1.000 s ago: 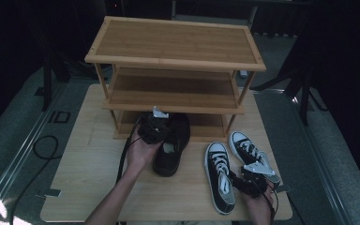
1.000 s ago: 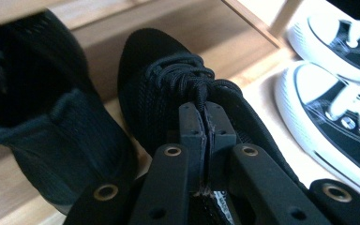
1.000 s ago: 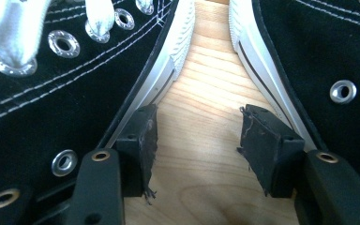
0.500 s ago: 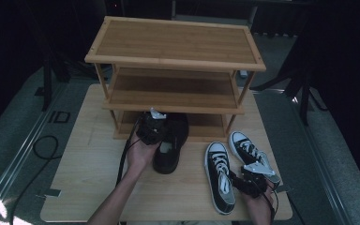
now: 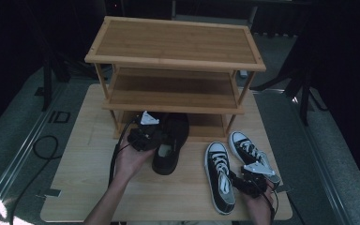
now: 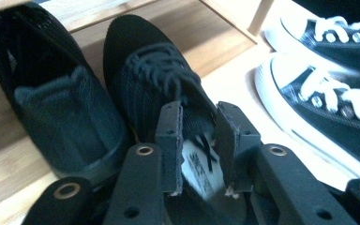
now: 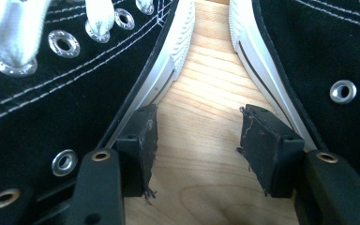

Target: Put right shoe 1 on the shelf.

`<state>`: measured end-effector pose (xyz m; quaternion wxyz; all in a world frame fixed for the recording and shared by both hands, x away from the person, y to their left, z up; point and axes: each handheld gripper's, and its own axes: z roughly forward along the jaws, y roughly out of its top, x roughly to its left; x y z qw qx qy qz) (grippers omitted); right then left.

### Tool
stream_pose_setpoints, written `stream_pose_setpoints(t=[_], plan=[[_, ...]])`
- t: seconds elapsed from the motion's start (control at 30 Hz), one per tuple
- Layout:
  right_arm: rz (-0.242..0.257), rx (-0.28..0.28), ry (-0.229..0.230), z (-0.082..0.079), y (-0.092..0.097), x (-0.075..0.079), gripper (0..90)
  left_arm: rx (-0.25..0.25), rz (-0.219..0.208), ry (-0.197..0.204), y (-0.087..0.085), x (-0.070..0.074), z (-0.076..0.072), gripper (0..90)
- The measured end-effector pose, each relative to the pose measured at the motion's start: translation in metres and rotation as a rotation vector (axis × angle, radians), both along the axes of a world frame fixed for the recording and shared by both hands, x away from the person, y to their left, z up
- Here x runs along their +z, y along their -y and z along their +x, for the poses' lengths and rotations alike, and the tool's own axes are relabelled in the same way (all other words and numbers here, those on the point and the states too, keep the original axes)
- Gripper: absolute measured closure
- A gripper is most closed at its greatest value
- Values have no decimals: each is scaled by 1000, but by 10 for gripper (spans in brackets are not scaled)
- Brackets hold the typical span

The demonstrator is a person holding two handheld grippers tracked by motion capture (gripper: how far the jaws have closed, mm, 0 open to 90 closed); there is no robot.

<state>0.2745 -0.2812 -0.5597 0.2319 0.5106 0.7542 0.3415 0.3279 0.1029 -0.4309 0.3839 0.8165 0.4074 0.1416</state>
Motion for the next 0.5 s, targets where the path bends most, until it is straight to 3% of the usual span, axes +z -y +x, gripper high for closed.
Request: stream_pose_setpoints(t=[0.13,0.23,0.33,0.5], plan=[[-2,1,1,0,0,0,459,-22,23,5,-7,-2,-16,820],[-2,1,2,0,0,0,459,-35,65,9,-10,-9,-26,881],[-3,2,1,0,0,0,459,-38,85,-21,-12,-23,-31,898],[0,0,0,0,0,0,459,-19,81,-76,-18,-49,-34,900]])
